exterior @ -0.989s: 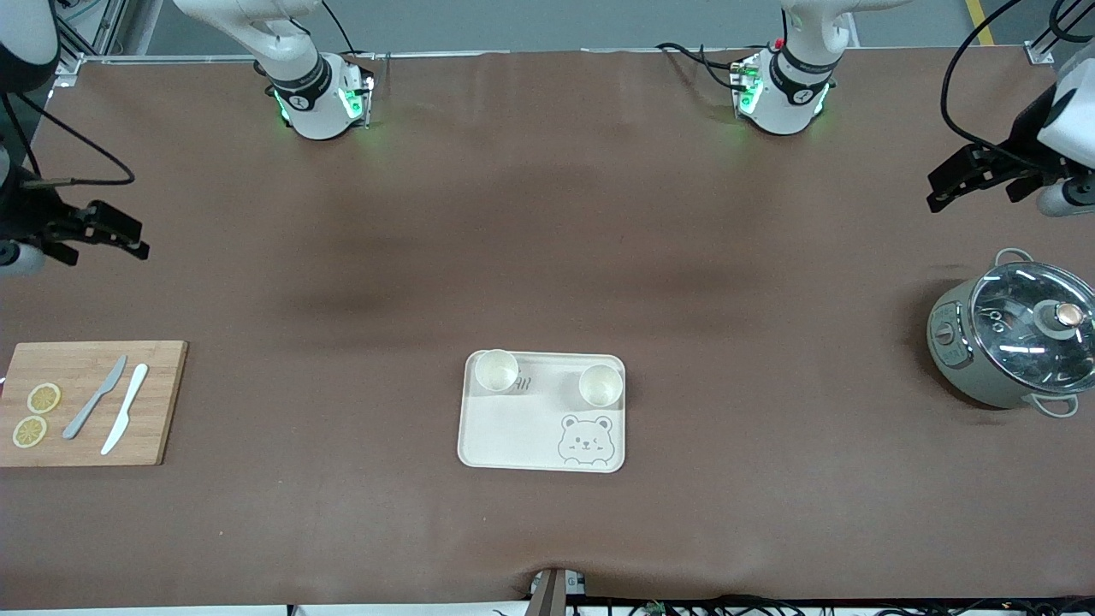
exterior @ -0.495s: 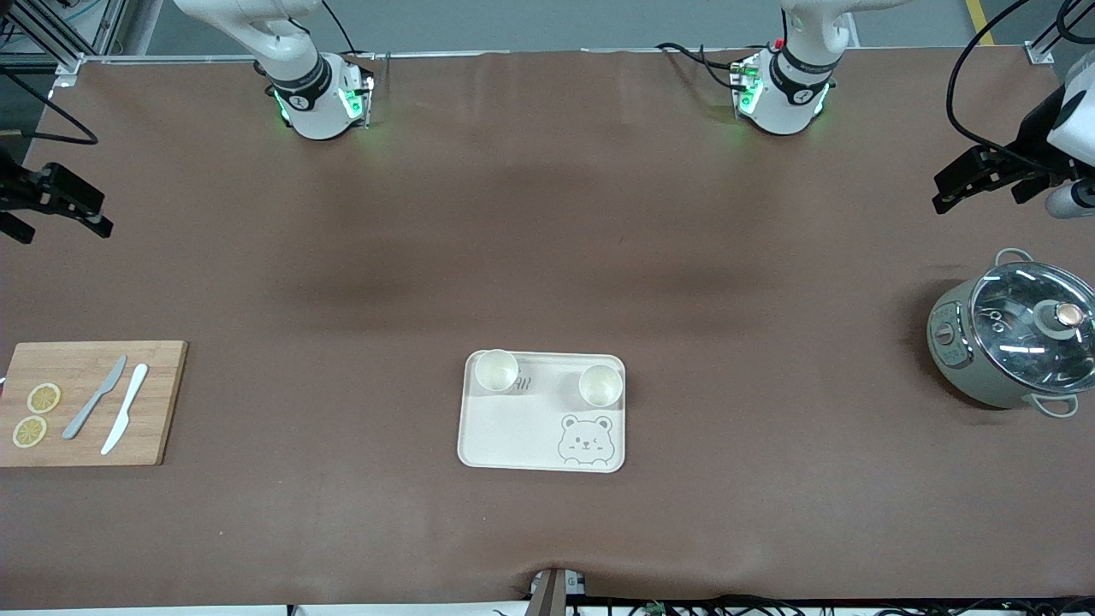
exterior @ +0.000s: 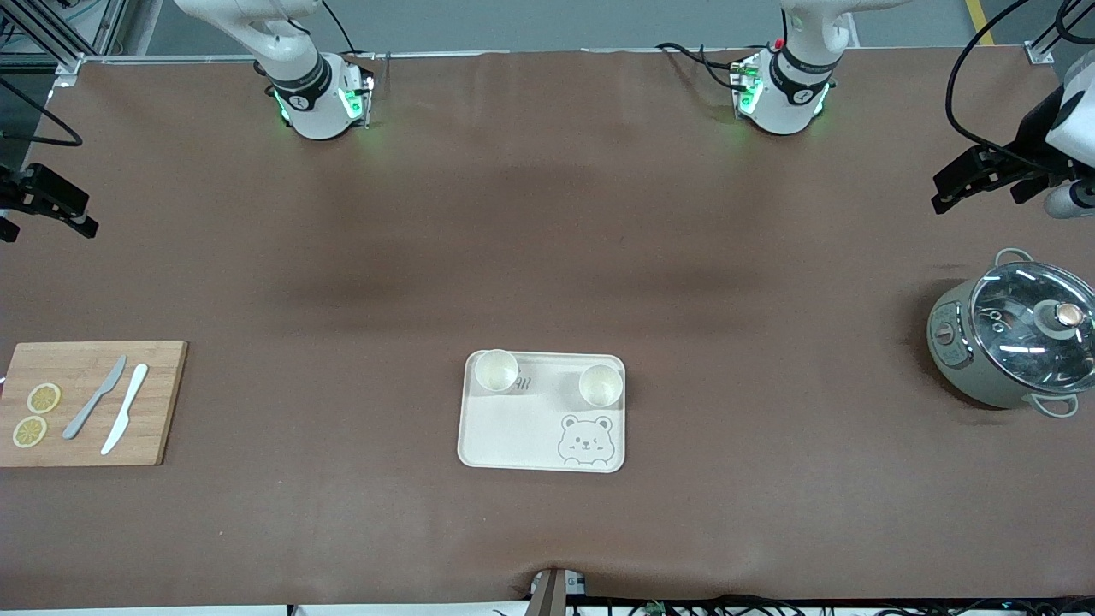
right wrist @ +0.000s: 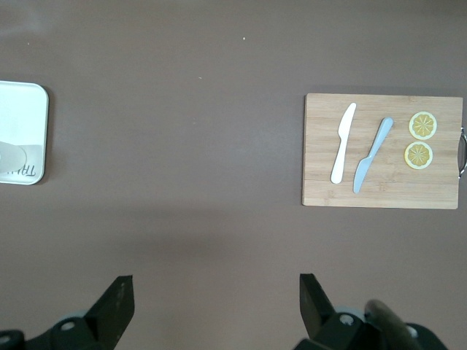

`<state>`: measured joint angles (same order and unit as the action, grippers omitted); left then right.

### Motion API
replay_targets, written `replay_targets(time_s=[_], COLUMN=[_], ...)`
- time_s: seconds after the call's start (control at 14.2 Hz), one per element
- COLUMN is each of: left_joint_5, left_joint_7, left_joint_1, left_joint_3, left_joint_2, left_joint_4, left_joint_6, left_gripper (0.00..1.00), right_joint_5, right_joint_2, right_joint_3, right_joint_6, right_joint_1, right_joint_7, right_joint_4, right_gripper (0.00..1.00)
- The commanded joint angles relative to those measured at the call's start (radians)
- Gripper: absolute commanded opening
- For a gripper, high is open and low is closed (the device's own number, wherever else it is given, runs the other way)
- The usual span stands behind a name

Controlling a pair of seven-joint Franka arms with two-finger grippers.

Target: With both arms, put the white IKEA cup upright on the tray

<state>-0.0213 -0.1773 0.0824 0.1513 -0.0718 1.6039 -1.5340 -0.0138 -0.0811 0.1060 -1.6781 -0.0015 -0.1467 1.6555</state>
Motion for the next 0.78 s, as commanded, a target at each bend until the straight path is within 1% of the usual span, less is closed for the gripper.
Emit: replay_targets(time_s=[0.0, 0.14, 0.71], left_joint_5=[0.014, 0.015, 0.015], left_joint_7=[0.016, 0.016, 0.015], left_joint_1=[0.005, 0.0, -0.006], left_joint_3=[0.005, 0.007, 0.013], left_joint_2=[0.018, 0.036, 0.038], left_joint_4=[-0.03, -0.05, -0.058], left_joint_6=[0.003, 0.003, 0.003], left_gripper=[1.0, 1.0, 1.0], right_joint_5=[0.018, 0.018, 0.017], right_joint_2=[0.014, 0.014, 0.014], right_joint_3=[-0.014, -0.014, -0.017], right_joint_6=[0.02, 0.069, 0.077], right_joint_1=[-0.032, -0.037, -0.034], right_joint_7=[-0.007, -0.005, -0.002], right_joint_4=[-0.031, -0.031, -0.049], right_gripper=[1.0, 1.0, 1.0])
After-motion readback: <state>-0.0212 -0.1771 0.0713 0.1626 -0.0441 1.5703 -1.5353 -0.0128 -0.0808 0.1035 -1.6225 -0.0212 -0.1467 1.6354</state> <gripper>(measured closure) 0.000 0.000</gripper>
